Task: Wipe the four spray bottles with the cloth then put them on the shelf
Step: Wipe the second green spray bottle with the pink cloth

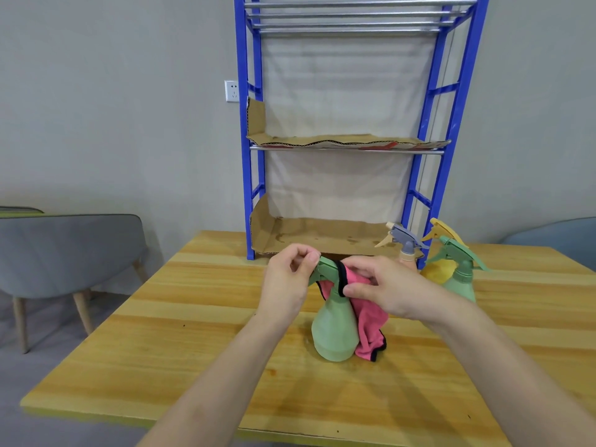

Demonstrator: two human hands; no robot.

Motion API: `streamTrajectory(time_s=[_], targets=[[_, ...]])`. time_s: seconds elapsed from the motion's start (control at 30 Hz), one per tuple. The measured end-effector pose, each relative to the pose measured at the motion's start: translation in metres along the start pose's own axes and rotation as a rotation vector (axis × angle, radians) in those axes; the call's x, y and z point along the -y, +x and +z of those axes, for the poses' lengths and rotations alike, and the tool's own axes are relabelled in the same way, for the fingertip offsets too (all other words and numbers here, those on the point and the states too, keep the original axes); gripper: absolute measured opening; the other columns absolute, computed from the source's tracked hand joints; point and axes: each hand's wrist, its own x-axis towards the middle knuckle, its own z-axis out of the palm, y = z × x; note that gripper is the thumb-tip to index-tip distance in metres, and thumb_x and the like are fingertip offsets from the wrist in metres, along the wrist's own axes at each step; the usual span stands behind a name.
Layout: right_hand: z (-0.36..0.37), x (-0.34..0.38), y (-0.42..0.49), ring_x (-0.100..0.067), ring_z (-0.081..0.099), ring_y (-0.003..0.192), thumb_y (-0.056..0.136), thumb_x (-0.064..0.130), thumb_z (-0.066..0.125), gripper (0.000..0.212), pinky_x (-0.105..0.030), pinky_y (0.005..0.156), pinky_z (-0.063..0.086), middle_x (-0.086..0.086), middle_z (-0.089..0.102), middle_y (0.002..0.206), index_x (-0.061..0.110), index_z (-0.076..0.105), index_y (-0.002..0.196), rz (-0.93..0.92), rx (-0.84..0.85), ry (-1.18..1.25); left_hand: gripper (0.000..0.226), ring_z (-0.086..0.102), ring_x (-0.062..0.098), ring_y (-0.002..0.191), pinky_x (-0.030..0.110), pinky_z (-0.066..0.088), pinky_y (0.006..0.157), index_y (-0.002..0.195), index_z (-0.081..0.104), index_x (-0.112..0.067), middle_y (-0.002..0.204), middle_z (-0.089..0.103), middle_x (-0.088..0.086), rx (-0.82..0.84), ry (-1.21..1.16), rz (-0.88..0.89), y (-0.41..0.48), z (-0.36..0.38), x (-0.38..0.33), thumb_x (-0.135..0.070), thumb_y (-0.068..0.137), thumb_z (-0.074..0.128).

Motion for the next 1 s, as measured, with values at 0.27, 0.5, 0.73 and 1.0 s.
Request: streamTrajectory(time_s=[0.27, 0.5, 0.73, 1.0], targets=[[0.036, 0.003, 0.003, -0.008, 0.056, 0.068, 0.089, 0.054, 0.069, 0.027, -0.023, 0.058, 0.038, 0.008, 0.061, 0.066, 0.032, 0.058, 0.077, 0.001, -0.39, -0.126, 0.013, 0.065, 0.012, 0.081, 0.044, 0.058, 0.083, 0.092, 0.071, -0.027, 0.084, 0.073, -0.006, -0.04, -0.029, -0.004, -0.004, 0.006, 0.008, -0.029, 0.101, 0.062], [0.034, -0.005, -0.002, -0.008, 0.061, 0.074, 0.102, 0.036, 0.059, 0.017, -0.035, 0.069, 0.049, 0.008, 0.068, 0.076, 0.029, 0.067, 0.089, -0.009, -0.304, 0.013, 0.013, 0.064, 0.008, 0.081, 0.026, 0.052, 0.077, 0.095, 0.072, -0.024, 0.085, 0.072, -0.007, 0.014, 0.006, -0.062, 0.0, 0.0, 0.001, -0.025, 0.102, 0.061], [0.027, -0.005, -0.026, -0.005, 0.072, 0.094, 0.107, 0.016, 0.053, 0.021, -0.024, 0.083, 0.053, 0.002, 0.079, 0.101, 0.025, 0.067, 0.12, 0.018, -0.298, 0.518, 0.012, 0.063, 0.005, 0.076, 0.031, 0.054, 0.08, 0.095, 0.076, -0.022, 0.082, 0.072, -0.006, -0.05, -0.007, -0.133, 0.0, -0.001, -0.01, -0.024, 0.1, 0.065], [0.036, 0.002, -0.034, -0.004, 0.07, 0.085, 0.104, 0.01, 0.058, 0.025, -0.023, 0.083, 0.054, 0.005, 0.079, 0.09, 0.027, 0.071, 0.115, -0.028, -0.398, 0.69, 0.044, 0.07, 0.008, 0.097, 0.051, 0.051, 0.101, 0.106, 0.061, -0.043, 0.093, 0.074, -0.011, -0.053, 0.014, -0.196, -0.014, 0.005, -0.015, -0.067, 0.071, 0.07]])
